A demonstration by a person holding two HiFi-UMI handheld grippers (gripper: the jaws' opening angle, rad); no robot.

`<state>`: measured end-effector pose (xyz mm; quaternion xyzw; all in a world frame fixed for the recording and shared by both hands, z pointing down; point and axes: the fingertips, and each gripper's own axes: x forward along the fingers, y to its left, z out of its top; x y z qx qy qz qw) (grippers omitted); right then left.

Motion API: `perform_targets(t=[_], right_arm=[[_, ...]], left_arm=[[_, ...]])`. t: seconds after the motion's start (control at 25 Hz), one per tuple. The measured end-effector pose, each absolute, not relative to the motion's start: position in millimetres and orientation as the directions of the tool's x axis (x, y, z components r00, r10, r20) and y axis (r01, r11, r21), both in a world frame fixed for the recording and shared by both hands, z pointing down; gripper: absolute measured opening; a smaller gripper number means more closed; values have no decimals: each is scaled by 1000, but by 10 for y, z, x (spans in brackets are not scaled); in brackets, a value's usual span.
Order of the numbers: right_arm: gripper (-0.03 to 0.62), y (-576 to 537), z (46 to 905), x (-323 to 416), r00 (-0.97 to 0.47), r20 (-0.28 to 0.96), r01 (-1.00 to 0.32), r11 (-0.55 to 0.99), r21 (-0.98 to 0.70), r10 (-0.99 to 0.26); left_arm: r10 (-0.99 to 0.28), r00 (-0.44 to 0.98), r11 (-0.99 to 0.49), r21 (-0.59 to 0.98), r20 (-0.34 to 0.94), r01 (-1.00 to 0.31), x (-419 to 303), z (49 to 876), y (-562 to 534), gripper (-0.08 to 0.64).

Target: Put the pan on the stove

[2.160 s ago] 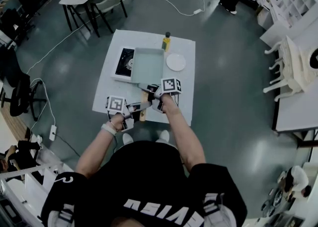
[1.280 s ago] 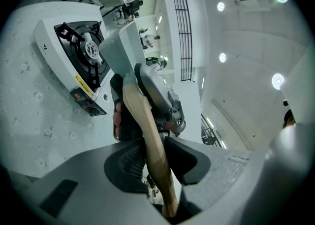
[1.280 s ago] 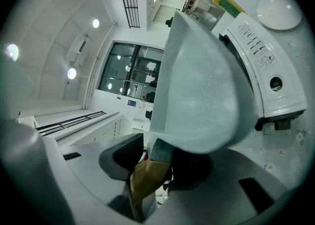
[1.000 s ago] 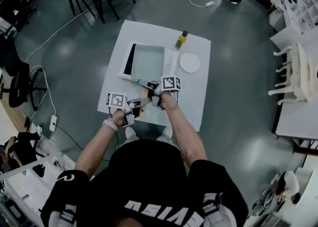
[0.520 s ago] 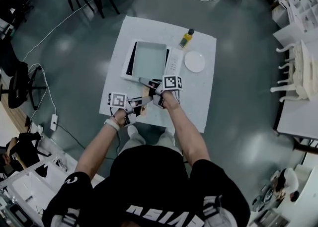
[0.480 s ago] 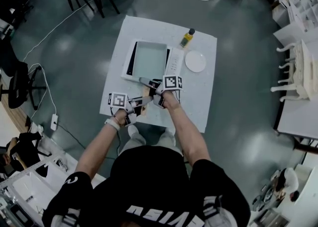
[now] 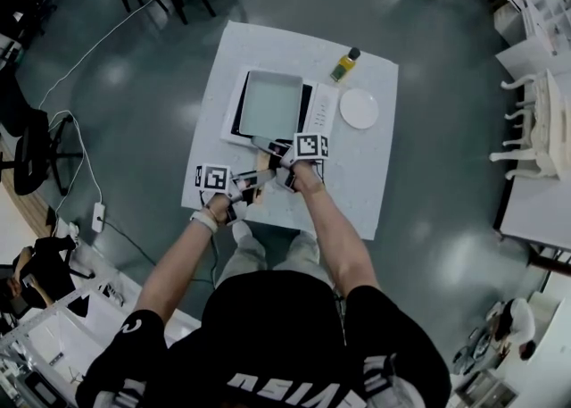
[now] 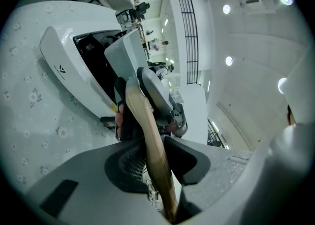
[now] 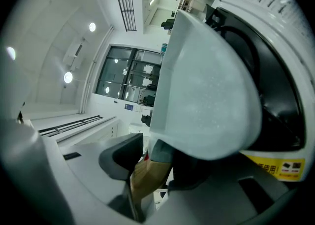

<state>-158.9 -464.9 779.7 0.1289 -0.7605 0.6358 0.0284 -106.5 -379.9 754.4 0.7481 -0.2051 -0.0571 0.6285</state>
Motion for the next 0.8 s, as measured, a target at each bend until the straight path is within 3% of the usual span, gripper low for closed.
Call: perform_targets(t=[0.24, 0.64, 0.8], right_arm=[[148, -4683, 7815, -1667, -970, 163, -195, 177, -965, -180], [143, -4726, 7943, -1650, -952, 220, -252, 141, -957, -211], [144, -4751, 7768, -1775, -979, 81, -124, 229, -966, -188]], left_arm=[[-381, 909, -102, 969, 171, -225, -1116, 7615, -3801, 94], [-394, 900, -111, 962, 186, -248, -1173, 7703, -3857, 84], [-402, 898, -116, 963, 179, -244, -1175, 7710, -3856, 84]])
